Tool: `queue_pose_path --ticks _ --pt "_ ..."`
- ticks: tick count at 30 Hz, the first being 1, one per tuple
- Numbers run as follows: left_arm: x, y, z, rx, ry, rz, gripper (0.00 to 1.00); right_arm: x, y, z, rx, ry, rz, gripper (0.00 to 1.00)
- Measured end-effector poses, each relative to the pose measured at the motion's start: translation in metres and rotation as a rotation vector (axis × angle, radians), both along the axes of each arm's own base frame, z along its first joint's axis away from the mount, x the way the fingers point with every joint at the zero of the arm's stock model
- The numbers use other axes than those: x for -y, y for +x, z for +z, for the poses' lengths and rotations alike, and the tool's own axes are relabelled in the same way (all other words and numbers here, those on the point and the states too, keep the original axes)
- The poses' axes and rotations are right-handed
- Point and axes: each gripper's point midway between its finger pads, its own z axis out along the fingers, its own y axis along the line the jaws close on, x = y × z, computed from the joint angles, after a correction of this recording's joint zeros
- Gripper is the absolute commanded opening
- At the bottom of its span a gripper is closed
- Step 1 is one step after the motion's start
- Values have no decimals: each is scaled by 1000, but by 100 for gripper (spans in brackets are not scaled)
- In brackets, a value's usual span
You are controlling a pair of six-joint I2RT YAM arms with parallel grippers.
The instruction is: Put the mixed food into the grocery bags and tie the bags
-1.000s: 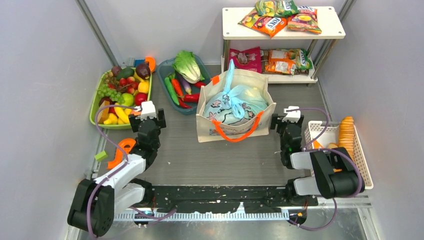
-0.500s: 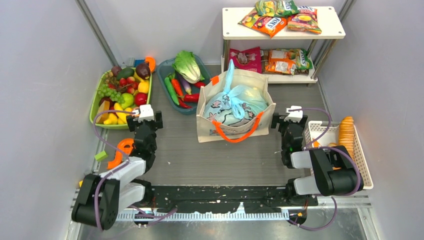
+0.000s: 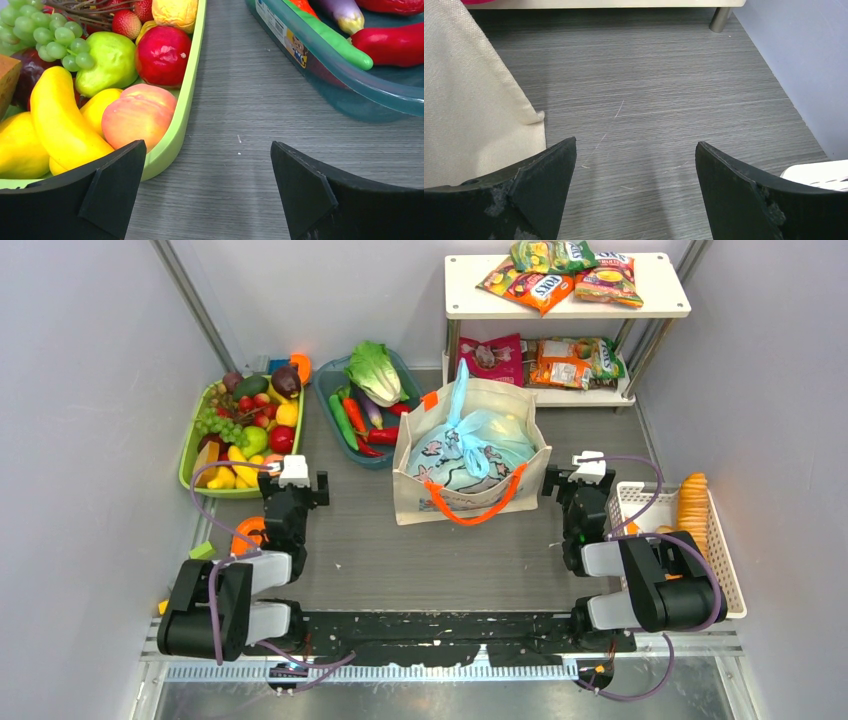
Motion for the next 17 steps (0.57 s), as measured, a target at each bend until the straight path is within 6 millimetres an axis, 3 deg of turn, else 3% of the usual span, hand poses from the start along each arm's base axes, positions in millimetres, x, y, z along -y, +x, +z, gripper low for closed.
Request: queue_pose_path --ticks 17 --pt "1 0 0 -1 -6 -12 100 0 0 1 2 0 0 96"
